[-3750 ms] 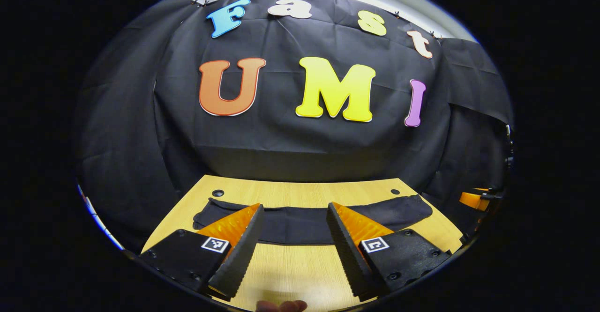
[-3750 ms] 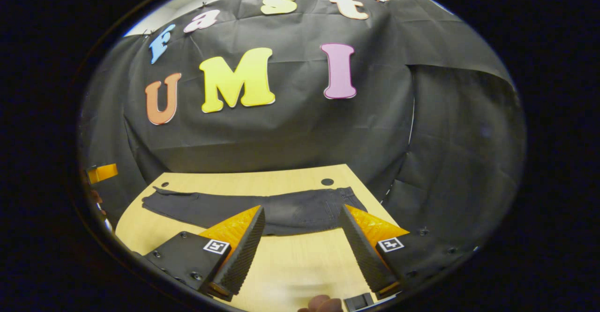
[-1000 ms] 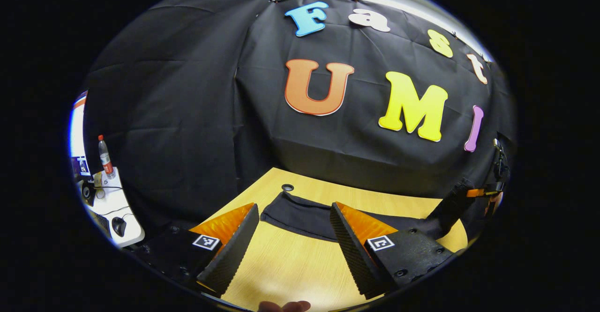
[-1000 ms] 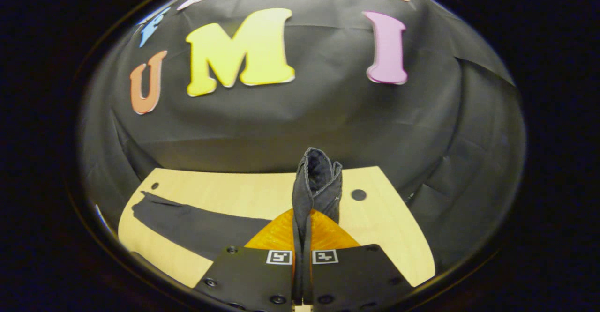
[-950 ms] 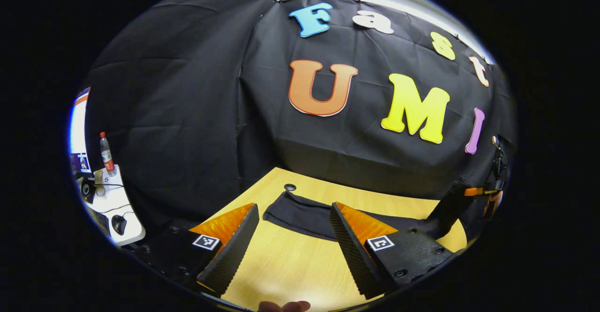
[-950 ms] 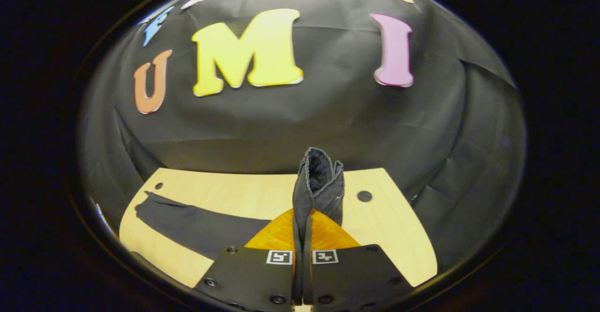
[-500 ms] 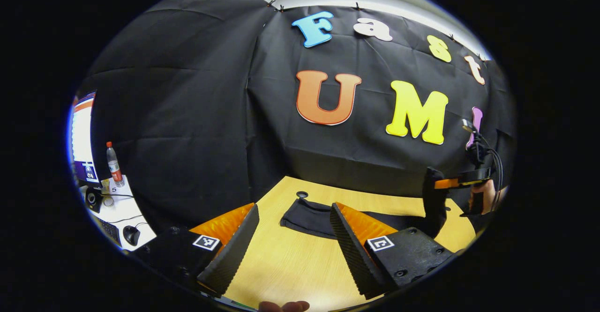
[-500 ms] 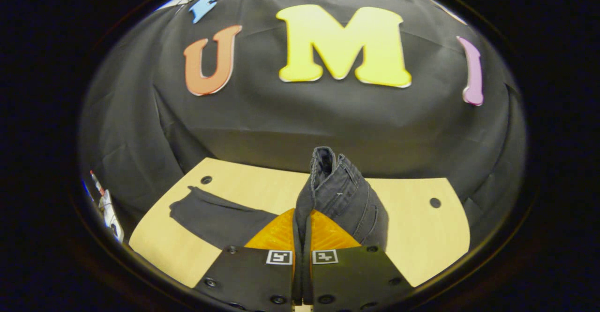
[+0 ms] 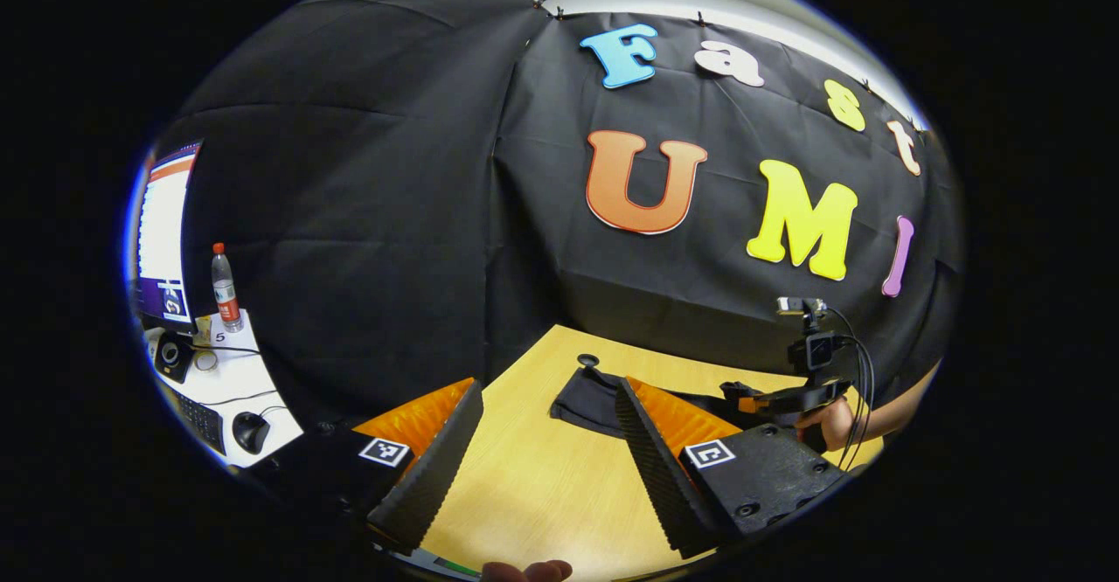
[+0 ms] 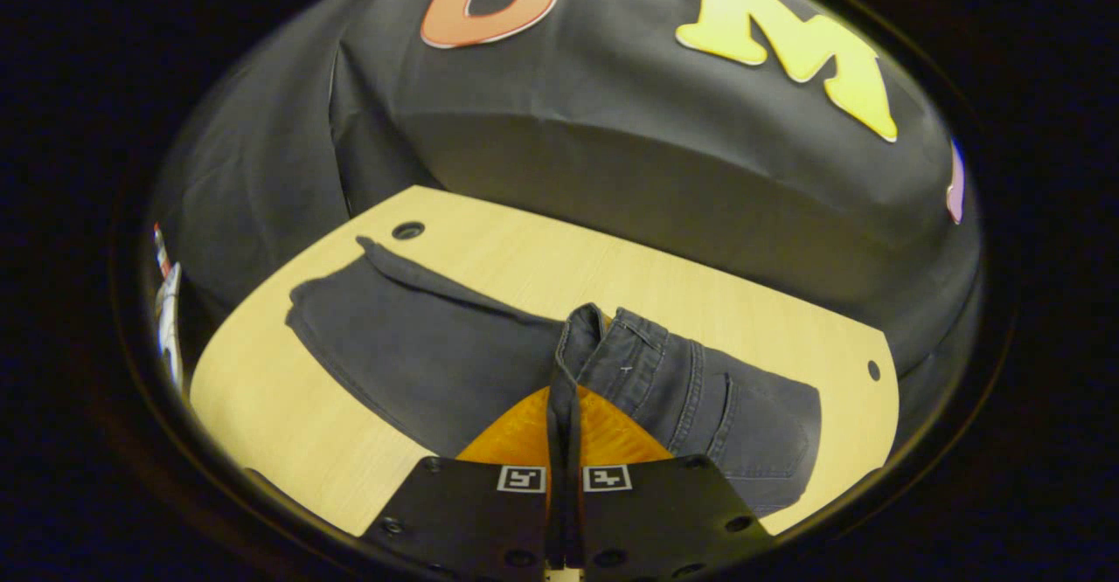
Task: Grasp the waist and the cuffs of the jeans and fold them to make the two legs overlap; first hold the waist and fold one-third of the jeans toward the cuffs, then hold the cuffs and fold the remaining one-third in the same direction to finish folding.
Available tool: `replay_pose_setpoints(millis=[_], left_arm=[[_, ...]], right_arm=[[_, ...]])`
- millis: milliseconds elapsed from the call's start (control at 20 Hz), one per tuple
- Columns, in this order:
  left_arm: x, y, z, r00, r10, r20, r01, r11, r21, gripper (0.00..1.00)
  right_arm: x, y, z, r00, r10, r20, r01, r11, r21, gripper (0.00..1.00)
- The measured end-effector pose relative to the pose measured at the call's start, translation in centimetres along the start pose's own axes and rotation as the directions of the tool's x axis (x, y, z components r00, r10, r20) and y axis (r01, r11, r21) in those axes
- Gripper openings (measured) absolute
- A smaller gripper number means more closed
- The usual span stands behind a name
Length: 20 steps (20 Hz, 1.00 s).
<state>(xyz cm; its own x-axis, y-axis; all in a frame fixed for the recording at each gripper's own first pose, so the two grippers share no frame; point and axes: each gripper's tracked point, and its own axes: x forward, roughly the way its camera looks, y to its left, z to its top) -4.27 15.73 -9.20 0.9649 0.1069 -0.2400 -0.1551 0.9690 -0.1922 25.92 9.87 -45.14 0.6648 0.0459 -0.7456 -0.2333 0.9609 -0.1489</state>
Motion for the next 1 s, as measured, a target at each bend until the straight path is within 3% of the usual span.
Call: replay_pose_setpoints(millis=[200,250,300,450,500,650,800,950,1000], left_arm=[[0.5,0.7,-0.5,1.0,0.004,-0.021,-0.005,1.0,-0.024,0.98],[0.7,0.8,-0.8,1.0,0.004,-0.03,-0.005,0.999,-0.038,0.98],[0.9,1.0,-1.1,0.999,0.006,-0.043,-0.009,0.998,-0.055,0.98],[1.2,1.3,-1.5,0.999,0.007,-0.052,-0.012,0.996,-0.084,0.98],[1.4,1.3,-1.7,0.999,0.012,-0.052,-0.016,0.998,-0.068,0.98],[2.1,1.1,-2.2,0.998,0.005,-0.055,-0.005,1.0,-0.015,0.99],[4.0,1.0,-2.5,0.998,0.014,-0.068,-0.013,1.0,0.015,0.98],[6.3,-1.5,-3.0,0.993,-0.064,-0.101,0.055,0.995,-0.085,0.98],[7.3,-2.1,-3.1,0.992,-0.082,-0.099,0.069,0.99,-0.123,0.98]], right_arm=[[2.0,1.6,-2.2,0.999,-0.035,-0.026,0.032,0.995,-0.091,0.0],[1.8,1.9,-2.5,0.999,-0.015,-0.031,0.012,0.994,-0.113,0.01],[1.7,2.9,-2.8,0.998,0.038,-0.042,-0.043,0.992,-0.12,0.1],[1.1,4.8,-2.8,0.995,0.086,-0.043,-0.091,0.986,-0.141,0.27],[0.7,5.6,-2.6,0.991,0.124,-0.039,-0.129,0.983,-0.132,0.39],[-1.6,6.6,-2.0,0.982,0.189,-0.016,-0.19,0.973,-0.13,0.84],[-5.9,6.2,-0.4,0.971,0.238,0.026,-0.233,0.965,-0.118,0.89],[-11.6,4.2,1.6,0.955,0.276,0.106,-0.274,0.961,-0.034,0.9],[-13.5,3.1,2.1,0.952,0.278,0.125,-0.28,0.96,-0.007,0.94]])
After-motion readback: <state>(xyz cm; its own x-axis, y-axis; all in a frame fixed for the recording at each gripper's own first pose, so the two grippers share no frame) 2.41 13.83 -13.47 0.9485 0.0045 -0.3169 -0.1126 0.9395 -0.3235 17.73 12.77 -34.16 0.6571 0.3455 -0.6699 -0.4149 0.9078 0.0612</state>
